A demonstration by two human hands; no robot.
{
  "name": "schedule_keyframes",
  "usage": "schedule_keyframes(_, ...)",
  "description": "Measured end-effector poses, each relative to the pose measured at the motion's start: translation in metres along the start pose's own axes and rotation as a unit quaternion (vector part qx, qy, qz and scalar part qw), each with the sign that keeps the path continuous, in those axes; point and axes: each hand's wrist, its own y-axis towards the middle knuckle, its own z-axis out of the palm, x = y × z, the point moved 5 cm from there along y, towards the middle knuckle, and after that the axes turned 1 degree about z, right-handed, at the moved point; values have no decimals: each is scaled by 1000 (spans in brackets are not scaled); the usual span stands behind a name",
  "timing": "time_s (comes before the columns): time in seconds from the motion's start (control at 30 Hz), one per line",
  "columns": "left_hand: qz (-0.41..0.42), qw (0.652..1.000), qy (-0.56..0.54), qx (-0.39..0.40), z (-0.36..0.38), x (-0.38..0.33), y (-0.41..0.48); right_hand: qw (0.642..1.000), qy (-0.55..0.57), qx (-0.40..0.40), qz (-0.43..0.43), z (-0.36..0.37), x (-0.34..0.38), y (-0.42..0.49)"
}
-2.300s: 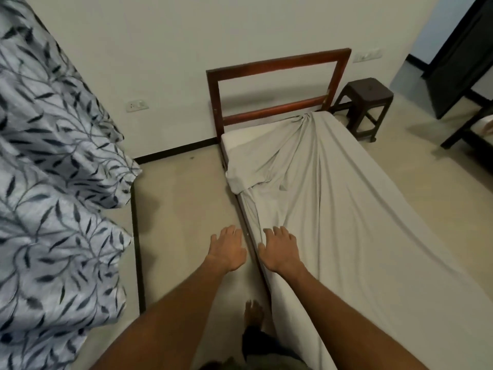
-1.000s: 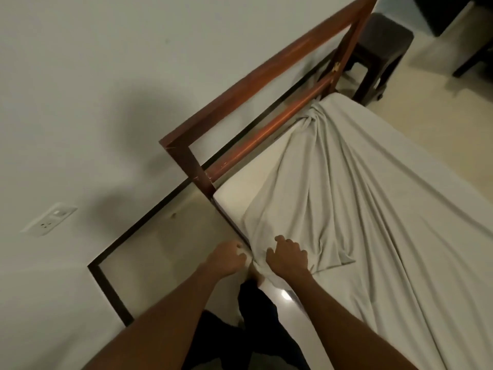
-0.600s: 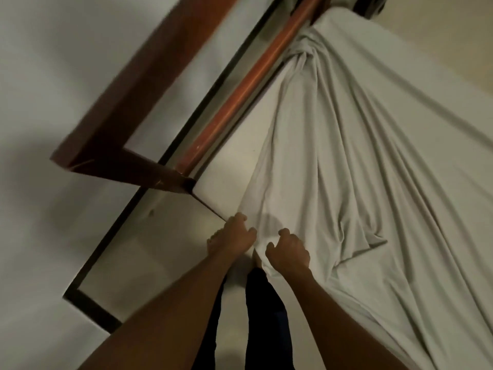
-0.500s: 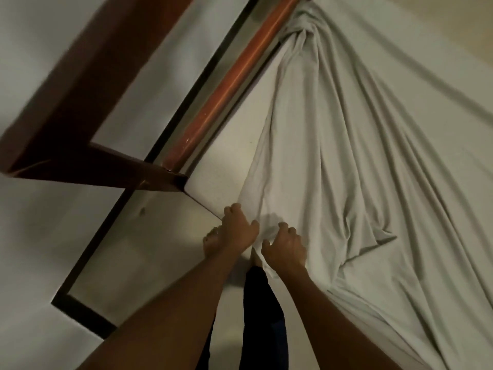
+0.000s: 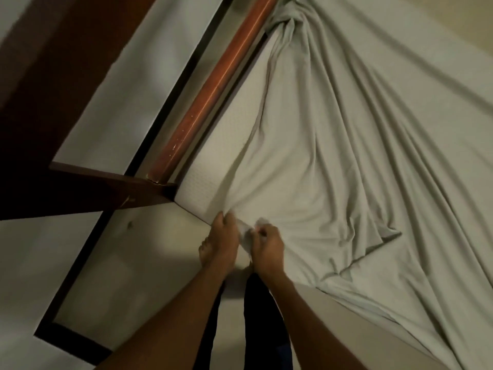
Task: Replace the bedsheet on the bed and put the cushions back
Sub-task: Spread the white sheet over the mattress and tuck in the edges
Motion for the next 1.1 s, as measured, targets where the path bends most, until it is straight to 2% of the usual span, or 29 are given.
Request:
schedule_keyframes(0.07, -19, 990, -127, -55, -29, -2, 15, 995, 87, 56, 5, 24, 39, -10)
schedule_keyframes(0.13, -1, 980, -158, -118, -63, -16, 27, 983, 141, 114, 8, 57, 76, -17)
schedule_keyframes(0.2, 56, 979, -129, -144, -100, -31, 39, 974, 157, 161, -2, 91, 104, -20)
schedule_keyframes(0.3, 134, 987, -12, -86, -132, -40, 54, 958, 162, 236, -14, 129, 122, -21)
schedule_keyframes(0.4, 141, 983, 94, -67, -148, -29, 70, 949, 156, 272, -30, 148, 120, -24)
schedule_keyframes(0.47, 94, 988, 75, -94, -151, -15, 80, 948, 153, 278, -30, 151, 114, -24)
schedule_keyframes(0.57, -4, 988, -36, -150, -155, 6, 85, 952, 147, 265, -33, 142, 108, -15)
schedule_keyframes(0.77, -55, 979, -81, -176, -161, 31, 86, 982, 22, 187, -22, 96, 91, 26)
schedule_keyframes(0.83, -52, 982, -90, -161, -164, 37, 91, 984, -16, 173, -24, 87, 92, 40)
schedule_keyframes(0.97, 37, 995, -57, -78, -163, 33, 93, 978, -85, 187, -39, 92, 104, 58)
schedule_keyframes(1.1, 12, 986, -36, -162, -182, 45, 100, 953, -178, 201, -142, 114, 129, 60)
